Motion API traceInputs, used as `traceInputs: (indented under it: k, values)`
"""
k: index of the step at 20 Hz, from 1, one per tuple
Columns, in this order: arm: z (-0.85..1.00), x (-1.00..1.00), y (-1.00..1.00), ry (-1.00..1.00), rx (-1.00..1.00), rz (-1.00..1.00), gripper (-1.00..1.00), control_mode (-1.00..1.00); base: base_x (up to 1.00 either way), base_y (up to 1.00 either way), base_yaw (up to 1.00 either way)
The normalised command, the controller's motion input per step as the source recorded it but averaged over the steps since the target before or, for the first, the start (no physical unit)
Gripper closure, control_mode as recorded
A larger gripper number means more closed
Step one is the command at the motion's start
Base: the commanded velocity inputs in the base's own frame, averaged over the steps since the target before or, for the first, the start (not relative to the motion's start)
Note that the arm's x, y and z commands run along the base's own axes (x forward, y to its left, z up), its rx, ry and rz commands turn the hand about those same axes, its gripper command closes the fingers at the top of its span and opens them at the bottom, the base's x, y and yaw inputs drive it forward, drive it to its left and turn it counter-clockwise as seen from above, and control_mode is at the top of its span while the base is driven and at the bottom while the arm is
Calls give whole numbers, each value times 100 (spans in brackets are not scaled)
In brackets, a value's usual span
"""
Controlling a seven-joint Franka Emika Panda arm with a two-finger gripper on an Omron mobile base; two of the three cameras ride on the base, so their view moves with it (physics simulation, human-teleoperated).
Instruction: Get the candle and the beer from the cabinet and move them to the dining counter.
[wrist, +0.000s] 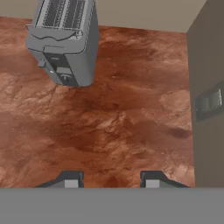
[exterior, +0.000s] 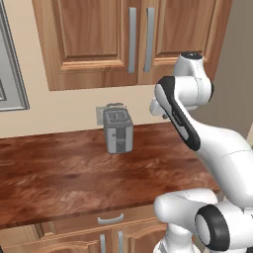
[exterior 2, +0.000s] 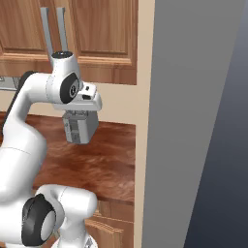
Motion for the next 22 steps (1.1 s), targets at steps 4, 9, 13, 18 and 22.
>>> traceInputs:
  k: [4,9,13,18,22]
  values:
    - [-2,-17,0,0,0,0,-100,-100,0,0,0]
    - [-6,-37,0,-13,0,0,-100,-100,0,0,0]
    - [2,-69,0,-37,-2,0,-100,-100,0,0,0]
    - [13,-71,-1,-47,-4,0,-100,-100,0,0,0]
    - [30,-49,9,-50,-6,-3,-100,-100,0,0,0]
